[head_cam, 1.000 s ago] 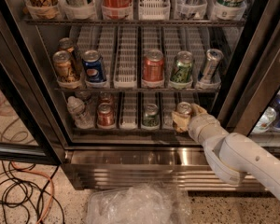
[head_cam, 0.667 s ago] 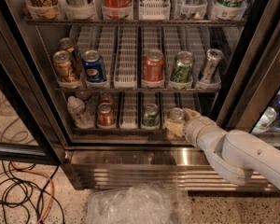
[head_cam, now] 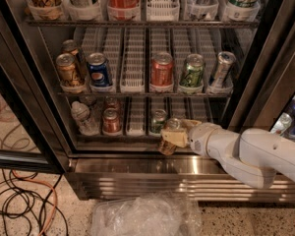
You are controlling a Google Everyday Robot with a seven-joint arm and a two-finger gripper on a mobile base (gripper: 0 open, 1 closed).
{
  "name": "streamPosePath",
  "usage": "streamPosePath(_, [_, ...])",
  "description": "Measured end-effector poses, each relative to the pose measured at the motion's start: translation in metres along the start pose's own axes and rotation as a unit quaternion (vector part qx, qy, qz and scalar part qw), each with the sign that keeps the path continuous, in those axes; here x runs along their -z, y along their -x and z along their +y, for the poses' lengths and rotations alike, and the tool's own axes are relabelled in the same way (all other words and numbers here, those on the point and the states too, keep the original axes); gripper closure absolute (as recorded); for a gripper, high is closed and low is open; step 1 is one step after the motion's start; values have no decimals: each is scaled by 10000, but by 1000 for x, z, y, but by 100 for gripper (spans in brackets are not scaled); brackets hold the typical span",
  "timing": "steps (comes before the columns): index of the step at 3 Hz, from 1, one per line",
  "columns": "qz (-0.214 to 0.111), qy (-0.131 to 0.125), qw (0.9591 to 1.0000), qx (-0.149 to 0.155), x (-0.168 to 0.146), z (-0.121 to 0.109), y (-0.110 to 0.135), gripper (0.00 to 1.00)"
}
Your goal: Pick orange can from bottom shelf of fridge
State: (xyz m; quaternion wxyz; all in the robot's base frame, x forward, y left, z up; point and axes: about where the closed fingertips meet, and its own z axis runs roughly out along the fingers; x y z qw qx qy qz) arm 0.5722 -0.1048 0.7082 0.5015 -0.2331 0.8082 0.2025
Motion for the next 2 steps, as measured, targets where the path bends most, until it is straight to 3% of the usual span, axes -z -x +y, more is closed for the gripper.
streamPosePath(1, [-339,743,9963,-268,12,31,11,100])
streamPosePath(2, [-339,743,9963,-267,12,31,11,100])
